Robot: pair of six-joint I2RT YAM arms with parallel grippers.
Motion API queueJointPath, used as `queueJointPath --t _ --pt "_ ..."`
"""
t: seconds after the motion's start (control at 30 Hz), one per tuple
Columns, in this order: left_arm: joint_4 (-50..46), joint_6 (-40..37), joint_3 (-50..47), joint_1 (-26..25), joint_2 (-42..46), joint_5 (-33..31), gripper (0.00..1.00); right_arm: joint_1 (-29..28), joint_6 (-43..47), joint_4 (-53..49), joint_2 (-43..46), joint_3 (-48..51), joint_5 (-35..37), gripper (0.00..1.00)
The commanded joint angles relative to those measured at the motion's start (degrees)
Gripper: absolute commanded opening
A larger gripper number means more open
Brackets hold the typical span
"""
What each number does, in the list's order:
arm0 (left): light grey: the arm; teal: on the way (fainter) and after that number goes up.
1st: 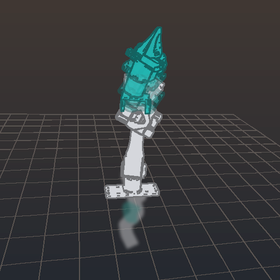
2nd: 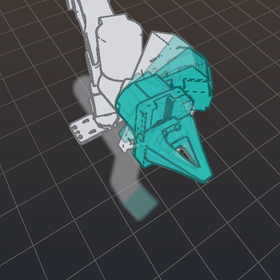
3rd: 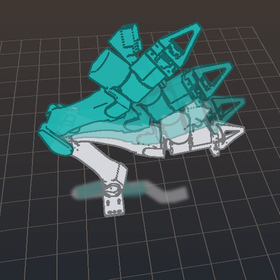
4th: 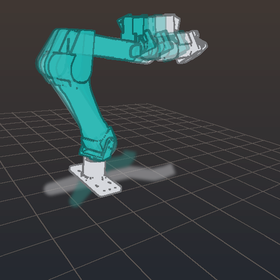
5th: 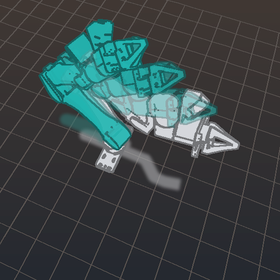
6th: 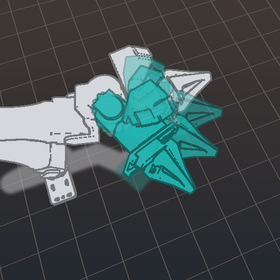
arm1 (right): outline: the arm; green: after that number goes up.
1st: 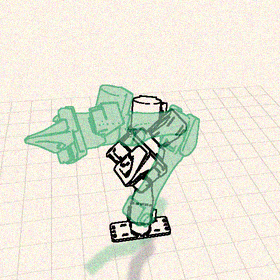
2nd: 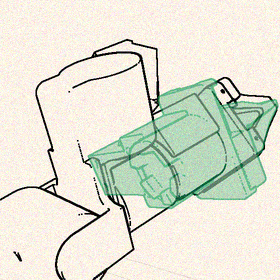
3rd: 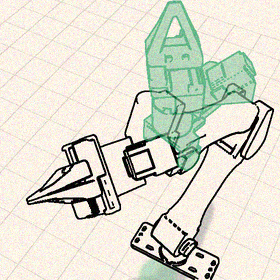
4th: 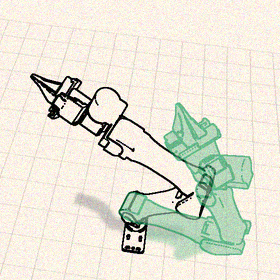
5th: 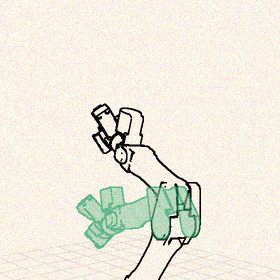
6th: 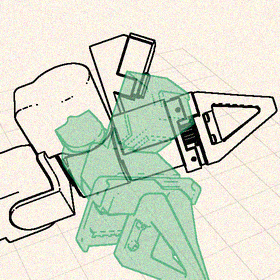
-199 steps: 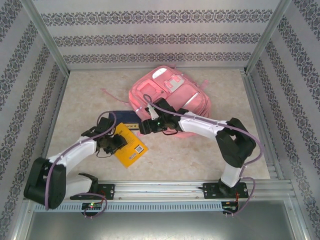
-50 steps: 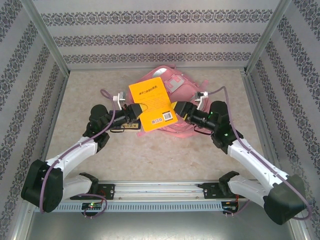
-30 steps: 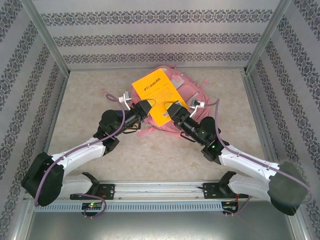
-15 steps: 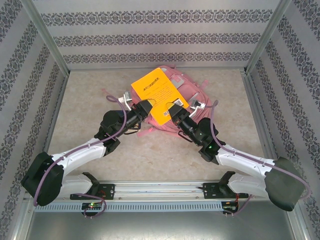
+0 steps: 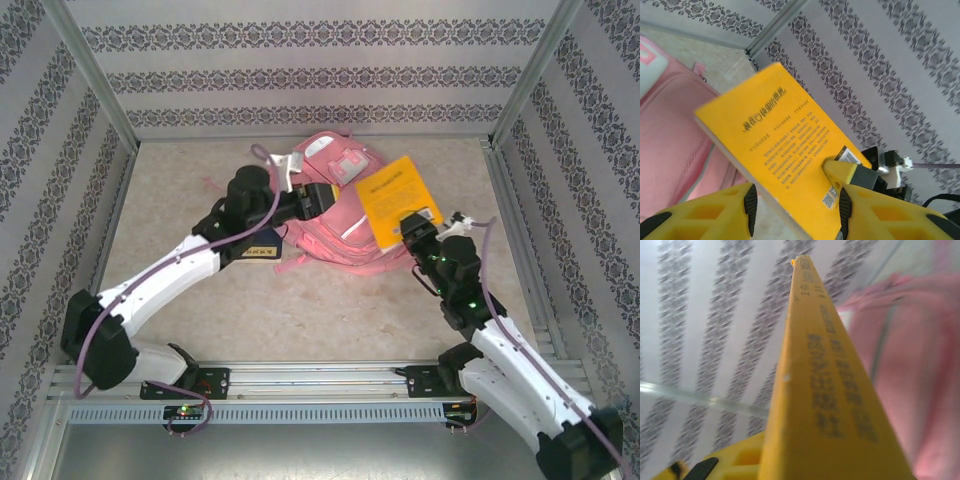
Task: Pack the student bag
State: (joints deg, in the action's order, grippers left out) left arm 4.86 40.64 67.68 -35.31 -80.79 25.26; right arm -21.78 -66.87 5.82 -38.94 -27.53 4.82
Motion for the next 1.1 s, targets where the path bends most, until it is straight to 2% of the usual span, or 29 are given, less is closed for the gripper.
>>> queueJointPath --t 0.0,0.13,0.3,0.4,0.53,0.87,1.07 --pt "-17.13 -11.89 8.21 -0.73 -8.2 3.59 0.49 5.16 5.99 -11.66 6.05 -1.87 -3.08 0.0" --pt "-29.35 -18.83 23.19 -1.53 -20.67 3.35 0.49 9.96 9.7 -23.31 10.46 -5.36 -1.7 0.0" --pt "-38.4 -23.5 37.96 -2.57 -33.61 0.46 0.54 11.09 12.52 -30.32 13.28 -7.95 -0.01 0.0" --pt "-40.25 -24.07 44.62 -2.66 -40.12 2.8 0.56 11.22 13.44 -31.51 14.53 -8.33 0.19 0.0" --pt "-43.01 -24.33 53.44 -2.7 -48.18 7.42 0.55 11.41 14.5 -31.52 15.81 -8.32 -1.18 0.0" --pt "-44.01 -24.41 58.95 -2.83 -54.64 8.92 0.54 11.58 13.88 -30.74 16.09 -7.65 -3.27 0.0" --pt "-43.89 -24.36 58.94 -3.84 -55.73 9.38 0.37 11.59 13.56 -29.83 16.26 -6.41 -3.21 0.0"
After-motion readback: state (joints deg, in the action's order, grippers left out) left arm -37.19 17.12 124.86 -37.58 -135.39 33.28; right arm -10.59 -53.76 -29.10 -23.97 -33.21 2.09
